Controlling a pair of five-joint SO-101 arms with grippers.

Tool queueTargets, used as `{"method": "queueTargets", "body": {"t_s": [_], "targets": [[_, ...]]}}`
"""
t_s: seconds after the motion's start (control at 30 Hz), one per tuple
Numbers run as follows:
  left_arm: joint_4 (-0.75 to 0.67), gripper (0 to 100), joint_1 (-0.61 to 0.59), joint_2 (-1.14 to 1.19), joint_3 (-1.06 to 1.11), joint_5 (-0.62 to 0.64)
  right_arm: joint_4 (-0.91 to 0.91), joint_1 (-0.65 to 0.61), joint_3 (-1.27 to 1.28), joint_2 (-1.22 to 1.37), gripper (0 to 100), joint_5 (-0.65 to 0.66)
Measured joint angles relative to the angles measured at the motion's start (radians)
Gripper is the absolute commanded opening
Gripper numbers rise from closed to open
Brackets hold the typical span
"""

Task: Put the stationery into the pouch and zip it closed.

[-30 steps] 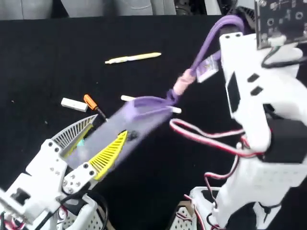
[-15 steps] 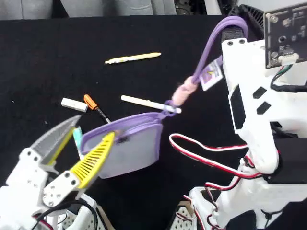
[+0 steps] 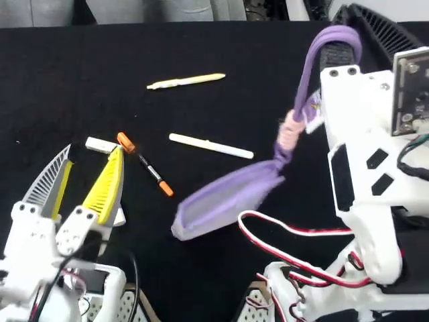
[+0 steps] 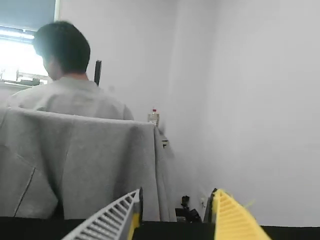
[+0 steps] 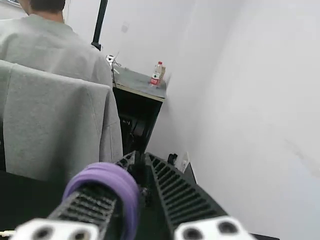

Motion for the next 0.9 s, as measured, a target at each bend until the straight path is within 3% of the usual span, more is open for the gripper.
{"method": "queueTargets", "body": {"t_s": [0.23, 0.37, 0.5, 0.67, 0.9], "targets": [[-0.086, 24, -0.129, 0.002, 0.236, 0.006, 0.029, 0.0, 0.0, 0.0, 1.1, 0.0], [-0.18, 24, -0.222, 0.017, 0.423, 0.08, 0.029, 0.0, 0.0, 0.0, 1.1, 0.0], [-0.233, 24, -0.242, 0.16, 0.45, 0.115, 0.029, 0.0, 0.0, 0.0, 1.1, 0.0], [-0.229, 24, -0.244, 0.562, 0.258, 0.175, 0.029, 0.0, 0.0, 0.0, 1.1, 0.0], [-0.031, 24, -0.244, 1.263, -0.235, 0.384, 0.029, 0.0, 0.003, 0.0, 1.1, 0.0]]}}
